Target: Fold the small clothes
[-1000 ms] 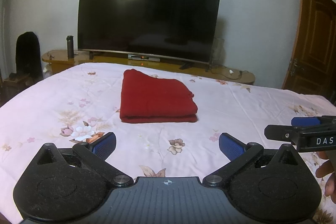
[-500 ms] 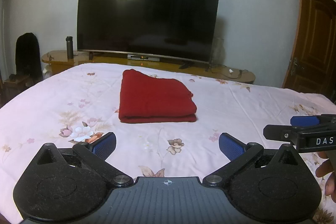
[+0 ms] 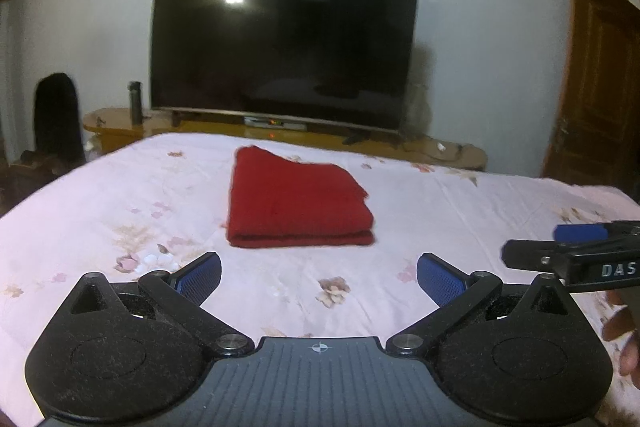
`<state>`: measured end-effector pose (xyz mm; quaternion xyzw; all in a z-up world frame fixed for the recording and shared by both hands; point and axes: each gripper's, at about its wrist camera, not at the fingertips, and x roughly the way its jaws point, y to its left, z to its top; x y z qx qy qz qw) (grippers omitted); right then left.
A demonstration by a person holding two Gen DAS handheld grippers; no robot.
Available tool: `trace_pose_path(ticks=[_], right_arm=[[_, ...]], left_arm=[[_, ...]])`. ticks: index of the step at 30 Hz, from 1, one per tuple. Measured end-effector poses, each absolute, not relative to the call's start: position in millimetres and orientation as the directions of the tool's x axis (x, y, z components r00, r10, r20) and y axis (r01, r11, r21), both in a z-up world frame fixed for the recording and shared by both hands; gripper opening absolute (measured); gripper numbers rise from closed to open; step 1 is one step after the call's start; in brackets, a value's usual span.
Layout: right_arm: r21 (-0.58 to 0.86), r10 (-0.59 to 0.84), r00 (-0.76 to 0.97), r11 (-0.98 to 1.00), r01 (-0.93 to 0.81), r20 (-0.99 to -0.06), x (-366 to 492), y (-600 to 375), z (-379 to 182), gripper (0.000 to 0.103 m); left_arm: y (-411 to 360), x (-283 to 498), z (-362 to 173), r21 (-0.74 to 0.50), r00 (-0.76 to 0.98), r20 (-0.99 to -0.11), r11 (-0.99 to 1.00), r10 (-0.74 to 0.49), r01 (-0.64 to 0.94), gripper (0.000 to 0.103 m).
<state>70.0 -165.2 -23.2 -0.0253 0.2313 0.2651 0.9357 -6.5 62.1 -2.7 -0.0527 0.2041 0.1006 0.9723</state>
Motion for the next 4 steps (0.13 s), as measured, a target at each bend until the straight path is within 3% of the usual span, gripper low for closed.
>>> trace_pose_path(ticks=[4], right_arm=[[0.082,0.496,0.756,0.854,-0.514,-0.428,70.2,-168.2,-19.0,0.102]], left_arm=[[65.0,-6.9,-0.9,-0.085,0.897,-0.403,0.969,0.18,-0.232,0.103]])
